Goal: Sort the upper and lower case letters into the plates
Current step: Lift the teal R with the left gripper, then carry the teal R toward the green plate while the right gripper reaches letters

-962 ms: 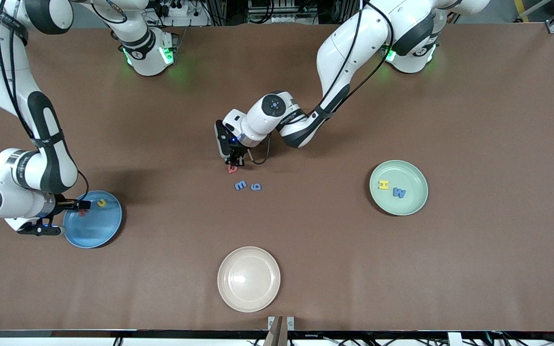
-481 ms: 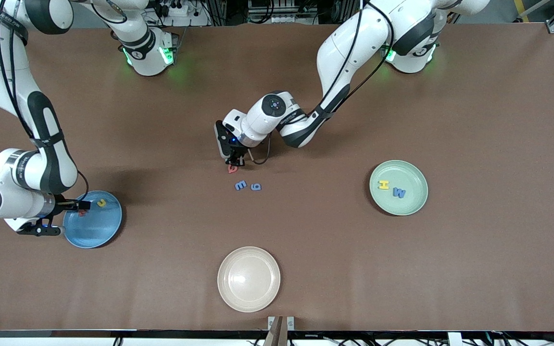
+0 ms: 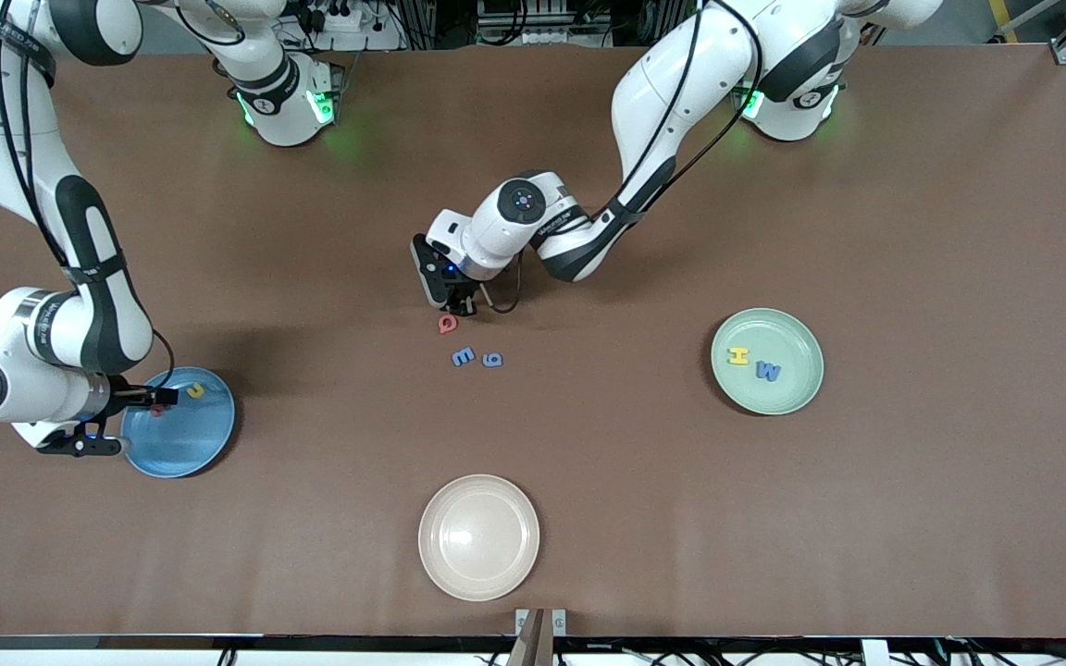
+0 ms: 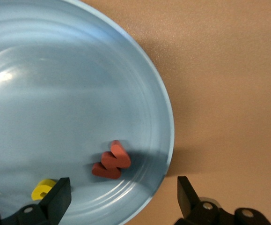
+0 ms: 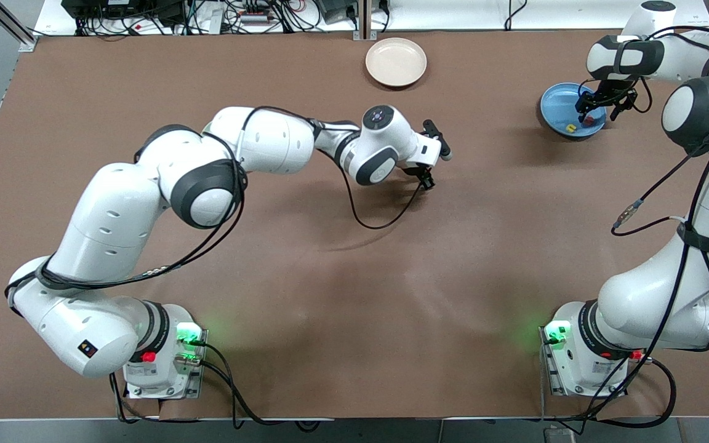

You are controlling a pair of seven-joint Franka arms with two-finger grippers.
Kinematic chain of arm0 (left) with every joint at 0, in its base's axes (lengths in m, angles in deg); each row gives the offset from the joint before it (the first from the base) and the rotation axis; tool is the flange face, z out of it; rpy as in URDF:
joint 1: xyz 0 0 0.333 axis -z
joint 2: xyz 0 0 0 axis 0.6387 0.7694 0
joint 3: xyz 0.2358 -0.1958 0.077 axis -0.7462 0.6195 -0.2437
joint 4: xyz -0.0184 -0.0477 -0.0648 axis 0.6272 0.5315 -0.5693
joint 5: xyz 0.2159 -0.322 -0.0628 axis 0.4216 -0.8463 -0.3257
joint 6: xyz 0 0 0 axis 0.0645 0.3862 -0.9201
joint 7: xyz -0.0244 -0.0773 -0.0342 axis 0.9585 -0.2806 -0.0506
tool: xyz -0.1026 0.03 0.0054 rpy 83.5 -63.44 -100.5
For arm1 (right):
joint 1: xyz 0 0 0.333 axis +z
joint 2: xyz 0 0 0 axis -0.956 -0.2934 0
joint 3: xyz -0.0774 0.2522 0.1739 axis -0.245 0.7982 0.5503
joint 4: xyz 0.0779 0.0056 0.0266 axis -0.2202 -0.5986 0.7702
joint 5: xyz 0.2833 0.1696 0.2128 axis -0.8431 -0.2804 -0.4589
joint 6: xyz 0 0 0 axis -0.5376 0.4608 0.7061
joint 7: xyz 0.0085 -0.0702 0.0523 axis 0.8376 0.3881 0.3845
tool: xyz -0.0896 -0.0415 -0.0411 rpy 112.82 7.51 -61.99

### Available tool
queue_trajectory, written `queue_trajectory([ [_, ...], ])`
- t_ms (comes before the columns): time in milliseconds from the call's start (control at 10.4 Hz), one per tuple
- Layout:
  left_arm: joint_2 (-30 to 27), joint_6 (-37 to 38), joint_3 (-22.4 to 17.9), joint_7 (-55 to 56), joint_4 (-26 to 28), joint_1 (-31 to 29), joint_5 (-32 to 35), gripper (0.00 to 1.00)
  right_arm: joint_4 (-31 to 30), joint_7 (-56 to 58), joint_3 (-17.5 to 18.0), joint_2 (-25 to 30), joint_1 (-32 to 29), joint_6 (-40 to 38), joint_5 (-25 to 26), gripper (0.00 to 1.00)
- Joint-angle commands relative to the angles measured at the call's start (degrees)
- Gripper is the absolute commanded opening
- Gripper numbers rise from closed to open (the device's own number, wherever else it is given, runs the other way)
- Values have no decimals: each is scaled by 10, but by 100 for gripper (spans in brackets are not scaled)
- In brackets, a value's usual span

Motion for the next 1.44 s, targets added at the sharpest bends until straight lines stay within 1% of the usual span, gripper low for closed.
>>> queue_trajectory([
  [0, -75, 89, 0, 20, 34, -12, -13, 16, 4, -6, 18, 22, -3, -41, -9, 100],
  [192, -117, 169, 0, 15, 34, -46, -8, 16, 5, -7, 39, 40, -3, -50, -13, 100],
  [289, -140, 219, 1, 12, 34, -67, -4, 16, 5, -21, 63, 46, -3, -50, -22, 100],
  [385, -162, 276, 0, -8, 35, -92, -1, 15, 5, -52, 88, 54, -2, -51, -46, 100],
  [481, -180, 339, -1, -47, 36, -126, -2, 15, 5, -86, 121, 61, -1, -51, -56, 100],
  [577, -195, 380, -1, -89, 39, -164, -1, 15, 5, -110, 164, 66, -1, -51, -57, 100],
  [674, -216, 404, -4, -149, 52, -204, -1, 15, 5, -113, 204, 66, -1, -44, -57, 100],
  [770, -227, 407, -3, -221, 66, -257, -1, 15, 3, -113, 246, 61, 3, -30, -58, 100],
  [866, -231, 407, -3, -291, 79, -301, -1, 15, -3, -119, 271, 61, 29, -8, -57, 100],
  [962, -235, 407, -3, -345, 95, -346, -1, 15, -4, -145, 270, 65, 77, -4, -49, 100],
  [1059, -238, 406, -2, -367, 121, -380, 10, 14, -7, -183, 269, 65, 123, 4, -42, 100],
  [1155, -258, 396, 1, -365, 165, -405, 27, 13, -22, -214, 269, 63, 145, 27, -31, 100],
  [1251, -285, 367, 0, -364, 222, -416, 28, 13, -57, -220, 269, 69, 163, 52, -28, 100],
  [1347, -319, 326, 0, -364, 289, -442, 30, 13, -103, -220, 269, 78, 172, 106, -28, 100],
])
